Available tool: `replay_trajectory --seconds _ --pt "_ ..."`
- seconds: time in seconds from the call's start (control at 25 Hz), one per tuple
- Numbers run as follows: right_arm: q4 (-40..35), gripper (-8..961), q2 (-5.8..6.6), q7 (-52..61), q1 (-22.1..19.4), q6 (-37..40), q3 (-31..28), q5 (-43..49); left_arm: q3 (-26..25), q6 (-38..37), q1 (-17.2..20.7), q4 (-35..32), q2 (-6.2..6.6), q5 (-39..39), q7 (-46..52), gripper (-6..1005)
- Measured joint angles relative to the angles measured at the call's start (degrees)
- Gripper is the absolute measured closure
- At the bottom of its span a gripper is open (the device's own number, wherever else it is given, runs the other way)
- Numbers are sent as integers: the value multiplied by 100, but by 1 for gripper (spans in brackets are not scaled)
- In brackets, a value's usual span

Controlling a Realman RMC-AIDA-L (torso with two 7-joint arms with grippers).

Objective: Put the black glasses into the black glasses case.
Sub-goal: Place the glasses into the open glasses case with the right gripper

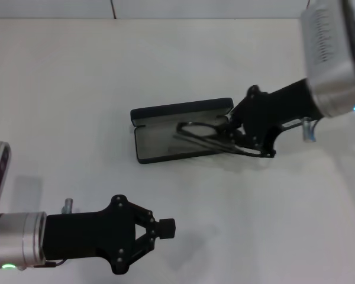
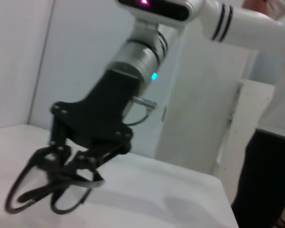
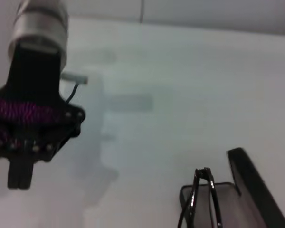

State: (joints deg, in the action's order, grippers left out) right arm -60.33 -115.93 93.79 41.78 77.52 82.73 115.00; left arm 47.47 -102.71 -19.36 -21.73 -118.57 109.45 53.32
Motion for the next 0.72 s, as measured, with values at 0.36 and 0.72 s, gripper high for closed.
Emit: replay_trajectory --seconds 0.36,0.72 --pt "-314 849 -18 362 411 -754 1214 778 8 134 29 -10 6 88 -4 995" --pt "-468 842 -25 363 384 -1568 1933 938 6 220 20 -16 12 100 -2 995"
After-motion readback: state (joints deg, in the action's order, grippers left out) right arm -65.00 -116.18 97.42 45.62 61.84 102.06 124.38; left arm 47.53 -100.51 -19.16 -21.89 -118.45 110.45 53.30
